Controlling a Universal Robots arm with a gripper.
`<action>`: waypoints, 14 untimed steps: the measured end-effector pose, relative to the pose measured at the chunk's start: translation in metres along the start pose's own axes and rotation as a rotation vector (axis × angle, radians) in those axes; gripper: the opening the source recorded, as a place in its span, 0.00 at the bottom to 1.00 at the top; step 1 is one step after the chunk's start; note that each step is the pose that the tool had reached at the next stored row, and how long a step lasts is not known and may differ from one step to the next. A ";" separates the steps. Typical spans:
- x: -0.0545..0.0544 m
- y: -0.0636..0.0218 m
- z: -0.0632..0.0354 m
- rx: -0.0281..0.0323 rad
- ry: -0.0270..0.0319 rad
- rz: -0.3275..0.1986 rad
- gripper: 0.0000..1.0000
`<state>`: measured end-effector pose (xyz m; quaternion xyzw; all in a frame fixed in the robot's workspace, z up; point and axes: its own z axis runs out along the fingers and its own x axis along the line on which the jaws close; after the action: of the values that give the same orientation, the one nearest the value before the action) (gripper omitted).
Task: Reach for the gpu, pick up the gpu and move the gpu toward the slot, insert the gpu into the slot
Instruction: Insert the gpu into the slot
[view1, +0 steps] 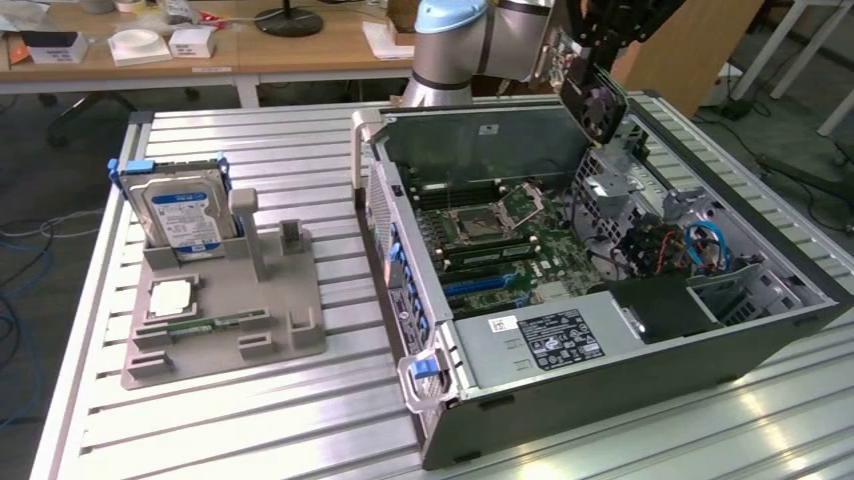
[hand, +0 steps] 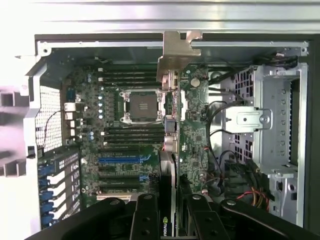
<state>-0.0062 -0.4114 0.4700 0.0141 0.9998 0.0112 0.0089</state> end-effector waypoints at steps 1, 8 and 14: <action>0.000 0.0000 0.0000 -0.0003 0.0005 -0.018 0.26; 0.000 0.0000 0.0014 -0.0026 0.0033 -0.145 0.26; 0.000 -0.0001 0.0025 -0.0045 0.0058 -0.254 0.26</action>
<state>-0.0062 -0.4114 0.4675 -0.1125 0.9935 0.0122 0.0074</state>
